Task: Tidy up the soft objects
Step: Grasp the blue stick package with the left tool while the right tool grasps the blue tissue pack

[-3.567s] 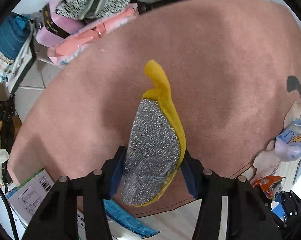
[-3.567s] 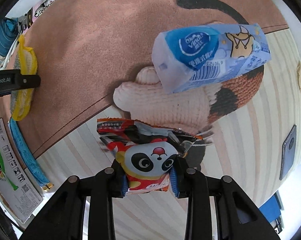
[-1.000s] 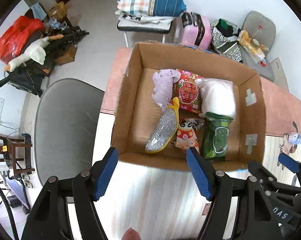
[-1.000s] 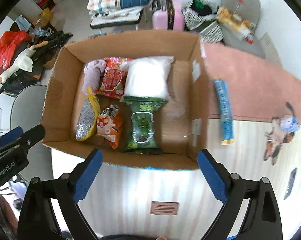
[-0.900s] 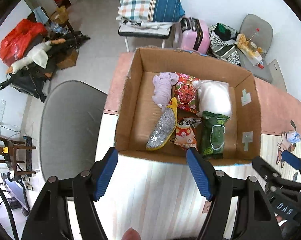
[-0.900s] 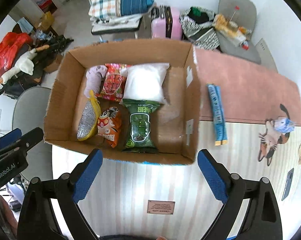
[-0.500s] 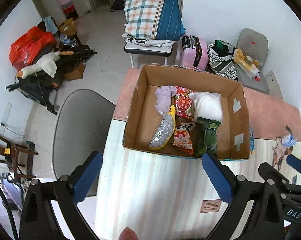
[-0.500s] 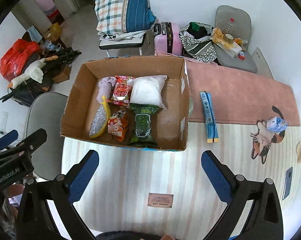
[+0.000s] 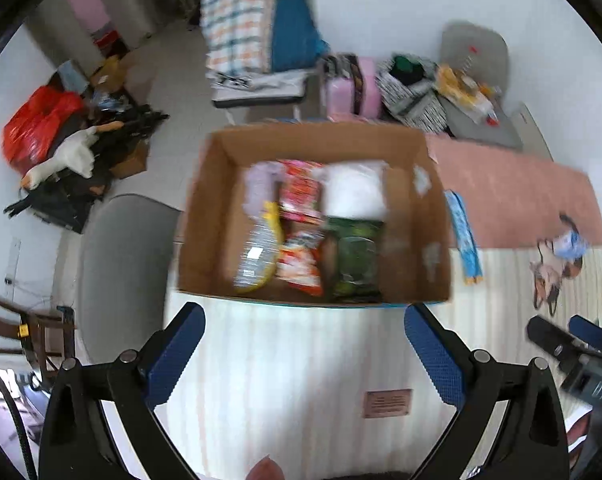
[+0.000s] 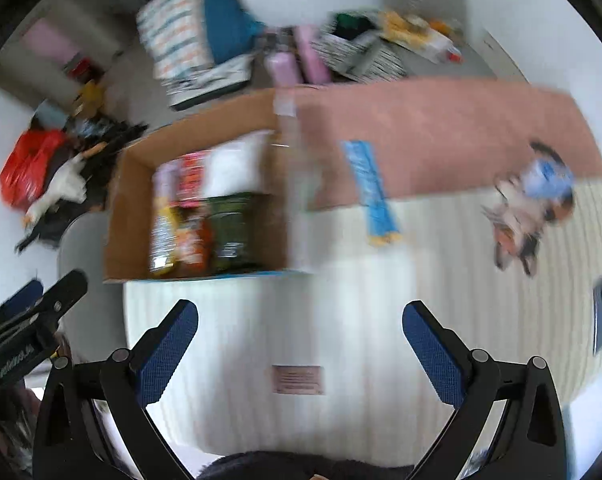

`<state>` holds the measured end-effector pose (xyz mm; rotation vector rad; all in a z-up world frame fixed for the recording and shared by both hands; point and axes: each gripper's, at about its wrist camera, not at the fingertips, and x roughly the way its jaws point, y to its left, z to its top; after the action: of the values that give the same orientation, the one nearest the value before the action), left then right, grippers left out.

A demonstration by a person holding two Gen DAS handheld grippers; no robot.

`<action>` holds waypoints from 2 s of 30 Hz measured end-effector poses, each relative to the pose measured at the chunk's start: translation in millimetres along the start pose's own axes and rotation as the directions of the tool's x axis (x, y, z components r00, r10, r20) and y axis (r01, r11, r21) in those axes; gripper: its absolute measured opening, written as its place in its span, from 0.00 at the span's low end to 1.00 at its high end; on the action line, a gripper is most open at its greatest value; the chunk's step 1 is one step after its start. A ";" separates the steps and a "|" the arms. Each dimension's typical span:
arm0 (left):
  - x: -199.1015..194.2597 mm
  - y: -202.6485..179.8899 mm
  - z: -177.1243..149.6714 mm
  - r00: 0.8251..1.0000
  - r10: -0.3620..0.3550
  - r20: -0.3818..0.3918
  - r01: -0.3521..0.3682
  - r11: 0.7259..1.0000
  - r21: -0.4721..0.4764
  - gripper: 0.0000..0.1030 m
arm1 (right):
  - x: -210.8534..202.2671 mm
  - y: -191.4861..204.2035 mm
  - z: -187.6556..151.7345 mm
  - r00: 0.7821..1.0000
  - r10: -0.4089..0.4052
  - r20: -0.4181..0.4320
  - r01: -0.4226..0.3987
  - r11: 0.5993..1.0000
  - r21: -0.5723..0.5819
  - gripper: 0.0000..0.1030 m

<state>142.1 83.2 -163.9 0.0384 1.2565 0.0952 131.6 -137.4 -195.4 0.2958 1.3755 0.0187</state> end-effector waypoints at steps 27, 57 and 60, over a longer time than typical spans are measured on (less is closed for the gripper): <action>228.9 -254.4 97.4 0.873 -0.102 -0.476 0.133 0.991 0.033 0.99 | 142.7 -419.0 168.6 0.981 0.121 -0.151 0.021 0.708 0.706 0.87; 249.6 -258.1 95.2 0.875 -0.028 -0.483 0.136 0.972 0.192 0.13 | 182.3 -254.1 155.1 0.945 -0.056 -0.322 0.100 0.988 0.122 0.20; 228.2 -246.7 95.1 0.887 -0.075 -0.456 0.166 0.973 0.162 0.13 | 170.6 -231.9 151.7 0.954 -0.031 -0.299 0.064 0.993 0.103 0.20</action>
<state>314.9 -139.0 -370.8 0.1141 1.7257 -0.1392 275.6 -358.9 -385.4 0.3644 1.6866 -0.0565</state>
